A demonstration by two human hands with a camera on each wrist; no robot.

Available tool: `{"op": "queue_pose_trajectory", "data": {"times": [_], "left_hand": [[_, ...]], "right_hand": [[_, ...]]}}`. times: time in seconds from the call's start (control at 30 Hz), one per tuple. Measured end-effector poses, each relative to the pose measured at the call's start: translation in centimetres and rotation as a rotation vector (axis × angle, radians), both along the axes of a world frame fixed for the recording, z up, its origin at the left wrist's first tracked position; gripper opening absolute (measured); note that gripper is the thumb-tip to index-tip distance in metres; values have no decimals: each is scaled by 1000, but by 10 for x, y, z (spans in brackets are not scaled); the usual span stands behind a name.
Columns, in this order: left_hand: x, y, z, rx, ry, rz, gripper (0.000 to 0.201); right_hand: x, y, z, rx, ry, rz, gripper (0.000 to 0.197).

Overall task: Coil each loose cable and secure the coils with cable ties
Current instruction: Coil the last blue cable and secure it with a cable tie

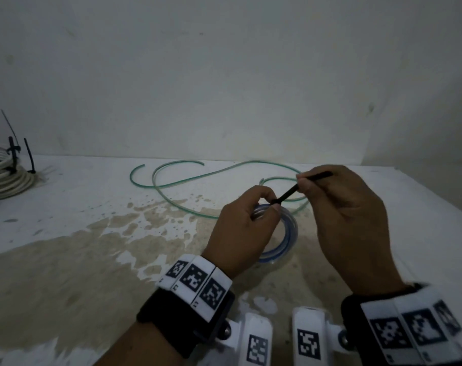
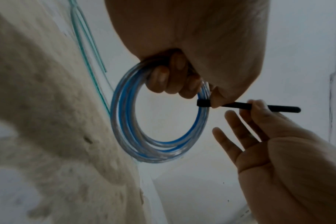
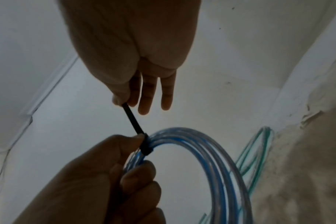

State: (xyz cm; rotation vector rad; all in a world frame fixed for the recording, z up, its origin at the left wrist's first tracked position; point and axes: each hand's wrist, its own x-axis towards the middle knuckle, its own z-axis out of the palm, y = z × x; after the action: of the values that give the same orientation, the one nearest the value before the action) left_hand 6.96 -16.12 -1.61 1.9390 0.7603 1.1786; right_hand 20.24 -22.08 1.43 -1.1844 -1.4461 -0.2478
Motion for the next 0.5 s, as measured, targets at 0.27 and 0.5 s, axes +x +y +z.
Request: {"op": "queue_pose_trajectory", "data": {"times": [0.27,0.5], "left_hand": [[-3,4,-4,-197,-52,-119,10],[1,6,-8,-153,-50,-80,17]], "right_hand": [[1,5,-7,-306,147,165,11],[-3,5,-12,-145,-70,90,12]]}}
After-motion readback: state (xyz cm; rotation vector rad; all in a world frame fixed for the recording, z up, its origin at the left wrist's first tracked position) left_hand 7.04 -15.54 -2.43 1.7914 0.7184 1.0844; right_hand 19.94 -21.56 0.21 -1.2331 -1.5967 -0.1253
